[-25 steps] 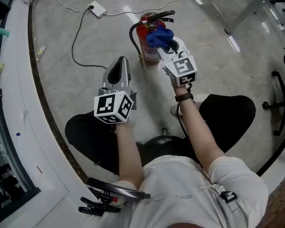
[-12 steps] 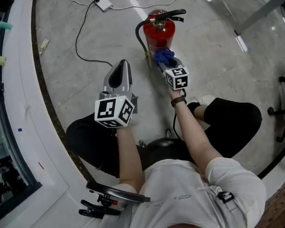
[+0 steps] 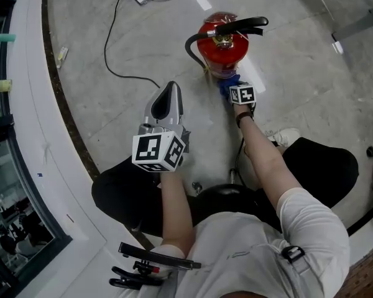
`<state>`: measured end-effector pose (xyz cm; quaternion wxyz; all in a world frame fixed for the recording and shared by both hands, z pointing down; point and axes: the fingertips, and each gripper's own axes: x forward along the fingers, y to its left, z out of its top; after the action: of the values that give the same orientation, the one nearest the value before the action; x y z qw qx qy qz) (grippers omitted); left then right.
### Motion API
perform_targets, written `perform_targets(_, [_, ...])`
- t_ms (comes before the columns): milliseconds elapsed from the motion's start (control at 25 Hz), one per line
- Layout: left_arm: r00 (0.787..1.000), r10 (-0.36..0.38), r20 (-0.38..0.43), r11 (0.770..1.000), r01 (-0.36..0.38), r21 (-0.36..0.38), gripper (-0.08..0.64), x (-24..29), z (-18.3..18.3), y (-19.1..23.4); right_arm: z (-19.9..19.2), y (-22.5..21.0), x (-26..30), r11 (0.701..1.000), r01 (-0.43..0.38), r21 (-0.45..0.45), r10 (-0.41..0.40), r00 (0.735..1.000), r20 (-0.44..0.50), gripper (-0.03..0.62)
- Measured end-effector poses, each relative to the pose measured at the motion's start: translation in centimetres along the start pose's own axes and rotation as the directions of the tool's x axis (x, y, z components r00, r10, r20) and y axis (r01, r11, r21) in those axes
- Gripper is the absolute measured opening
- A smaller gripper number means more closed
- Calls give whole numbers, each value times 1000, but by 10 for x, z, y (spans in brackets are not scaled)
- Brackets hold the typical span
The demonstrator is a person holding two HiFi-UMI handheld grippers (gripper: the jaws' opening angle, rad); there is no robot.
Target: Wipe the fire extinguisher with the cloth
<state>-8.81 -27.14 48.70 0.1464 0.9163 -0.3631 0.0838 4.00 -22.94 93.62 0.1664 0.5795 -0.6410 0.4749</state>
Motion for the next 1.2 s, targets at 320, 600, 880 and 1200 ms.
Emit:
perform_targets(320, [997,-81,19,996,80,41,-2,39,42,-7,97,73,-150,945,-255,207,169,918,358,127])
perform_targets(600, [989,-126,83,991,122,54,-2,53,81,-6,215,122,-311,772,-560,302,183,650,737,117])
perform_targets(880, [983,-171,64,983,166,72,-2,71,82,-23,251,155,-344,654,-728,208,308,507,805,115])
perform_targets(1200, [978,-183,99,980,174,97,-2,60,98,-45,243,149,-338,763,-632,138,290,525,800,110])
